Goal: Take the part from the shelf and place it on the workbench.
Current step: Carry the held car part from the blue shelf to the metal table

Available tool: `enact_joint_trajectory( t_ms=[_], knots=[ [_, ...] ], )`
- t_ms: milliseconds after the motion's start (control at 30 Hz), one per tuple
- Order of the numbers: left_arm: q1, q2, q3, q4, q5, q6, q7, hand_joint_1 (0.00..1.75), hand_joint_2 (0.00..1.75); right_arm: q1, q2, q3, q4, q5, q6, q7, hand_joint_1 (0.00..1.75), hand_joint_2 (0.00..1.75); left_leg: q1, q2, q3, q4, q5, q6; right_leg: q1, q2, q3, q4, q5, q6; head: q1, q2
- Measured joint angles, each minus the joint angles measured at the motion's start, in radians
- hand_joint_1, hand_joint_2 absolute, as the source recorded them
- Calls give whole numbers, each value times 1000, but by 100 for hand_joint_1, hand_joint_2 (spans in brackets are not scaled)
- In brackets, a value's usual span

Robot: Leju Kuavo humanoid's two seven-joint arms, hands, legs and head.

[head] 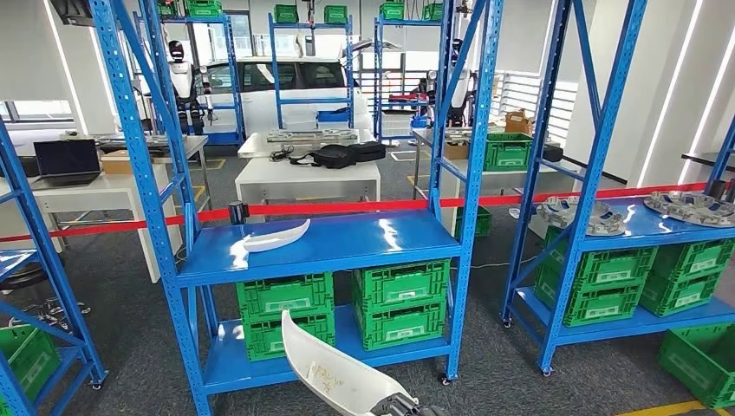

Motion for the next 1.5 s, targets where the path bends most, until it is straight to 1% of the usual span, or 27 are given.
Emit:
enact_joint_trajectory(
  t_ms=[67,133,200,267,300,333,367,400,467,533,633,667,700,800,833,867,900,1000,1067,1133,1200,1267,1333,1367,1400,1433,1500],
  knots=[
    [-7,-10,0,0,-4,-6,-33,0,175,-5,-2,-4,-15,2,25,9,175,175,-1,0,-4,-2,17,-12,5,2,35,-68,-25,-12,0,0],
    [-17,-21,0,0,-4,-10,-58,0,175,-14,-4,-5,-22,1,53,14,175,175,1,0,-7,-6,26,-25,5,2,22,-70,-10,-28,-1,0],
    [-26,-32,0,0,1,-10,-79,0,175,-25,-4,-4,-23,0,68,17,175,175,4,-2,-26,36,-25,-34,2,2,7,-73,13,-44,-3,0],
    [-36,-38,0,0,4,-10,-91,0,175,-35,-4,-4,-23,-1,73,20,175,175,5,-4,-61,156,-118,-41,2,4,-15,-72,33,-51,-4,0],
    [-40,-39,0,0,6,-10,-94,0,175,-37,-4,-4,-23,-2,74,20,175,175,4,-4,-74,218,-146,-42,4,6,-26,-71,41,-51,-4,0],
    [-43,-41,0,0,6,-10,-95,0,175,-38,-5,-3,-23,-2,75,21,175,175,4,-5,-77,260,-153,-42,5,8,-37,-68,49,-51,-4,0],
    [-44,-42,0,0,6,-10,-96,0,175,-38,-6,-3,-23,-2,75,21,175,175,4,-6,-61,263,-139,-40,6,10,-46,-65,55,-50,-4,0],
    [-45,-43,0,0,6,-10,-97,0,175,-38,-6,-3,-23,-2,76,21,175,175,4,-8,-27,229,-117,-36,7,14,-55,-62,61,-48,-5,0],
    [-46,-45,0,0,7,-10,-99,0,175,-39,-7,-3,-23,-3,76,21,175,175,2,-24,74,93,-94,-24,8,21,-67,-57,70,-42,-5,0],
    [-48,-46,0,-1,8,-10,-101,0,175,-42,-7,-2,-23,-3,76,20,175,175,-2,-40,137,-3,-102,-16,7,26,-76,-55,78,-31,-6,0],
    [-49,-50,0,-1,17,-15,-107,0,175,-47,-9,-2,-23,-5,78,19,175,175,-4,-29,141,-26,-101,-1,7,38,-83,-53,87,-13,-8,0],
    [-50,-53,1,-1,20,-17,-111,0,175,-52,-10,-2,-23,-6,80,19,175,175,-1,-21,138,-29,-96,7,7,36,-92,-38,76,-8,-6,0],
    [-50,-55,1,-1,22,-19,-114,0,175,-58,-12,-2,-23,-7,82,19,175,175,2,-11,135,-32,-91,14,6,31,-109,-4,54,-2,-5,0],
    [-49,-60,4,-1,23,-20,-118,0,175,-69,-17,-2,-22,-10,87,19,175,175,3,19,118,-29,-82,22,-1,14,-196,191,-46,15,-2,0],
    [-49,-62,5,0,23,-20,-118,0,175,-69,-19,-2,-22,-10,88,19,175,175,3,29,113,-26,-81,22,-3,11,-212,232,-58,19,-2,0],
    [-49,-63,7,0,23,-20,-118,0,175,-70,-20,-2,-21,-10,89,19,175,175,4,39,109,-24,-80,21,-6,8,-206,232,-49,21,-2,0],
    [-49,-65,8,0,23,-20,-118,0,175,-70,-22,-2,-21,-10,89,19,175,175,4,49,107,-20,-79,20,-8,2,-179,189,-25,23,-2,0],
    [-50,-68,9,0,24,-21,-118,0,175,-78,-23,-2,-21,-11,89,18,175,175,1,75,102,-8,-82,9,-6,-57,-67,-7,45,15,-1,0],
    [-50,-69,10,0,31,-25,-116,0,175,-83,-25,-2,-20,-18,87,15,175,175,-4,91,102,-5,-81,-4,-1,-73,-54,-47,51,1,-2,0],
    [-46,-73,12,0,39,-28,-113,0,175,-85,-31,-3,-13,-35,75,3,175,175,-1,105,101,-6,-80,-17,-1,-49,-62,-50,62,-14,-3,0],
    [-36,-78,16,1,39,-28,-100,0,175,-88,-41,-5,0,-53,55,-17,175,175,2,70,87,27,-108,-29,-6,-28,-68,-55,74,-28,-3,0],
    [-20,-81,17,4,33,-27,-74,0,175,-93,-46,-7,19,-66,41,-34,175,175,4,15,41,136,-175,-34,-8,-6,-75,-56,82,-37,-4,0],
    [-2,-78,18,6,33,-12,-63,0,175,-94,-49,-7,41,-74,32,-48,175,175,4,-4,-8,254,-222,-33,-5,22,-83,-55,87,-40,-5,0],
    [4,-73,21,6,36,3,-69,0,175,-95,-50,-7,52,-78,27,-53,175,175,3,-6,-14,270,-219,-31,-3,36,-86,-55,90,-39,-5,0],
    [8,-66,27,6,44,22,-83,0,175,-96,-51,-7,61,-80,22,-56,175,175,3,-10,-1,247,-198,-28,-3,50,-88,-54,92,-37,-5,0],
    [8,-58,33,5,53,38,-103,0,175,-97,-52,-7,68,-82,17,-55,175,175,3,-19,29,188,-164,-23,-2,63,-88,-53,94,-35,-5,0],
    [3,-42,46,2,67,50,-138,0,175,-101,-53,-11,75,-87,8,-41,175,175,4,-67,96,54,-115,-13,-2,82,-91,-49,96,-29,-5,0]
  ],
)
